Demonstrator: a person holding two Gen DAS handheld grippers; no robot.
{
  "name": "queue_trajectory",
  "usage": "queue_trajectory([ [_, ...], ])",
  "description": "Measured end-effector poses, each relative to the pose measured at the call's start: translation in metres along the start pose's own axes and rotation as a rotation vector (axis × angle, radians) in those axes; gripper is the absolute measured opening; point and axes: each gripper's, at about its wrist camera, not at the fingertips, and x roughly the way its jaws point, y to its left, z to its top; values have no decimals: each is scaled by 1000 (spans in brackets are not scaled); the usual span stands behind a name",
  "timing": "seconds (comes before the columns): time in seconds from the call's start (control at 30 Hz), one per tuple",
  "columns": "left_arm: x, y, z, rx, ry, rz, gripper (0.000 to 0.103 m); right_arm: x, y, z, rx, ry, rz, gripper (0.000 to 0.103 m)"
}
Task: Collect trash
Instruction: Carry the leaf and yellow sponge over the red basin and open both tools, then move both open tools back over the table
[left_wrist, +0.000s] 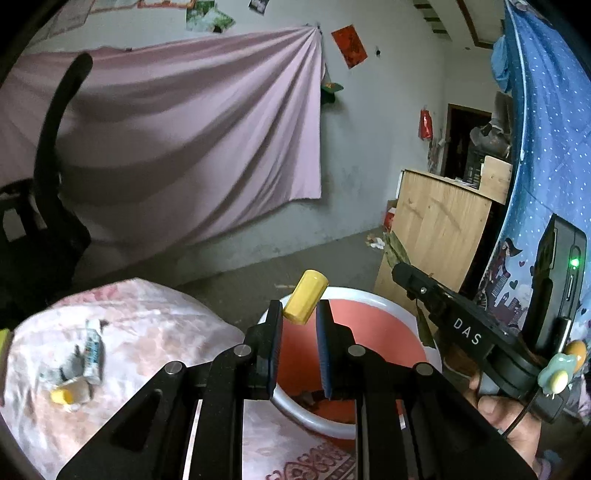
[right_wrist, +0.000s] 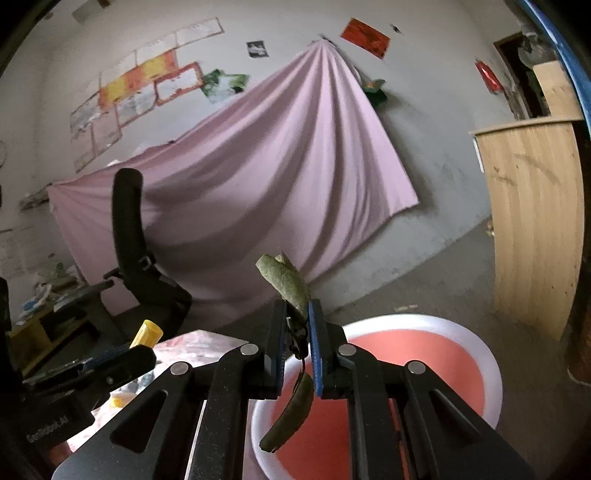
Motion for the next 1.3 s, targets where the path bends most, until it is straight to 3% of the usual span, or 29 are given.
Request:
queue_trajectory([
  [0.37,10,4,6,-39,63,-38,15,7,-11,-1,21,60,-59,13],
  [0.5,12,5,6,-52,70,-40,17,7,-11,0,26,62,-66,31],
  [0.63,9,10,6,-70,58,-29,22,8,-11,1,18,63,-76,31],
  [0.73,2,16,4,-92,33,-11,32,7,-10,1,9,57,-81,31],
  [0.97,-29,37,2,-125,-52,130,40,1,6,5,-35,0,-70,45],
  [1.03,-42,46,1,-143,-88,169,55,-2,15,5,-56,-21,-58,48],
  [1.1,-55,56,-1,-164,-129,203,59,-5,25,6,-85,-43,-47,51],
  [1.17,-70,67,-3,-182,-161,236,66,-8,37,6,-109,-68,-28,66],
  [1.2,-78,73,-5,-192,-177,260,81,-10,43,5,-118,-86,-17,78],
  [1.23,-84,77,-7,-200,-195,280,97,-12,48,5,-126,-104,-4,82],
  [1.3,-103,88,-13,-220,-262,346,101,-13,61,4,-145,-127,22,86],
])
